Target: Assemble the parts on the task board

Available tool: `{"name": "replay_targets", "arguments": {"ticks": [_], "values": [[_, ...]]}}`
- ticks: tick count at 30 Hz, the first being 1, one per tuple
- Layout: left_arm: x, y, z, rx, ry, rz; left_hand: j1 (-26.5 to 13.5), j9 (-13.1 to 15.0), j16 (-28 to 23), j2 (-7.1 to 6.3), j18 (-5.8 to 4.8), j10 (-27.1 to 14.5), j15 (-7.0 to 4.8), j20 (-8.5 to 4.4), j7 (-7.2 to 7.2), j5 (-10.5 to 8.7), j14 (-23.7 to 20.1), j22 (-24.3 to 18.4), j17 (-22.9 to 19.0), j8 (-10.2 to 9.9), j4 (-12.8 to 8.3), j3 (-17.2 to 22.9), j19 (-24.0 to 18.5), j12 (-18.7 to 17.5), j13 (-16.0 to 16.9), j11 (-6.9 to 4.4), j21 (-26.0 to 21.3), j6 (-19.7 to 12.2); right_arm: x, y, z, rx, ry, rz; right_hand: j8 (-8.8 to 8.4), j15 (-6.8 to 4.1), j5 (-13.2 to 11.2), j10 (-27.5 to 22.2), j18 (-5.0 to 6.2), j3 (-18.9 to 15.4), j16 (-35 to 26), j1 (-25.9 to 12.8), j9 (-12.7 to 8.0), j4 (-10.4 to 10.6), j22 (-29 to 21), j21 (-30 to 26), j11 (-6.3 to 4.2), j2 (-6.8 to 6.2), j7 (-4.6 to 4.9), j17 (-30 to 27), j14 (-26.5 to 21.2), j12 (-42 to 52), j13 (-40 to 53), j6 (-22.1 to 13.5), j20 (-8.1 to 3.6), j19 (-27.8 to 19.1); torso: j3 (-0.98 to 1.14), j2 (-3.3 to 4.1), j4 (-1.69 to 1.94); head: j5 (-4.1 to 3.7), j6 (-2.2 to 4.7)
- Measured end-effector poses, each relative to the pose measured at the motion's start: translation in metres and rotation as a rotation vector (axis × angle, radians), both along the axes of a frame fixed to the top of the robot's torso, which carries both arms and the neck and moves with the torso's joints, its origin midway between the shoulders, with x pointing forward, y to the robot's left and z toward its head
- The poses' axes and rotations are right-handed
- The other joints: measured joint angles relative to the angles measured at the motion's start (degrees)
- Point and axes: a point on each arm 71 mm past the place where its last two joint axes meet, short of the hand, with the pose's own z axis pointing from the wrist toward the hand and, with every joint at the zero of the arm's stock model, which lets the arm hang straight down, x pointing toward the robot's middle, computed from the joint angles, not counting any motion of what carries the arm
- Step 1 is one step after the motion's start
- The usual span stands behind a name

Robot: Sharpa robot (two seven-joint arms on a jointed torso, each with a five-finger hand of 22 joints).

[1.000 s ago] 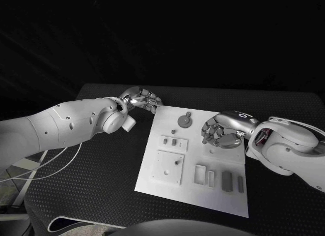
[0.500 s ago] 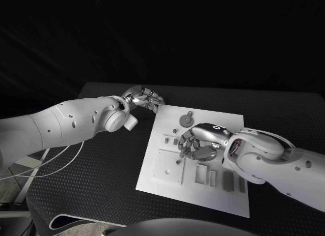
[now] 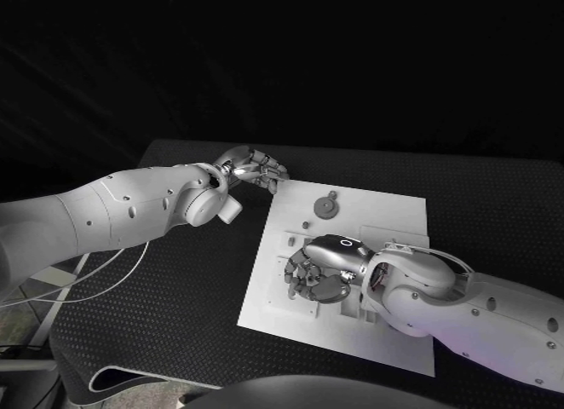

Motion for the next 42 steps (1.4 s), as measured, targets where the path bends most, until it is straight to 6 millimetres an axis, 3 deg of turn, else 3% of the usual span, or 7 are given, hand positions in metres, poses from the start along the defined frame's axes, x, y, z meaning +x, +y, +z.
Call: {"name": "replay_targets", "arguments": {"ticks": [21,42], "values": [[0.0,-0.002,0.0,-0.001,0.001,-0.004,0.0,0.0,0.0,0.0,-0.01,0.01,0.0,0.0,0.0,0.0,0.0,-0.02,0.11,0.0,0.0,0.0,0.0,0.0,-0.04,0.0,0.0,0.0,-0.006,0.014,-0.017,-0.046,-0.114,0.05,0.0,-0.13,-0.01,0.0,0.01,0.0,0.23,0.02,0.0,-0.31,0.0,0.24,0.0,-0.01,0.0,0.0,0.13,0.02,0.38,0.0,-0.12,0.3,0.01,0.0,-0.06,0.5,-0.34],[0.0,-0.002,0.0,-0.001,0.001,-0.005,0.0,0.0,-0.21,0.0,-0.03,0.01,0.0,0.0,0.0,0.0,0.0,-0.04,0.22,0.0,0.0,0.0,0.0,0.0,-0.04,-0.01,0.0,0.0,-0.003,0.008,-0.022,-0.079,-0.14,0.045,0.0,-0.2,-0.06,0.0,0.13,-0.15,0.44,0.02,0.0,-0.46,0.0,0.23,0.0,-0.03,0.0,0.0,0.19,0.1,0.51,0.0,-0.12,0.31,0.04,-0.02,-0.1,0.91,-0.53]]}}
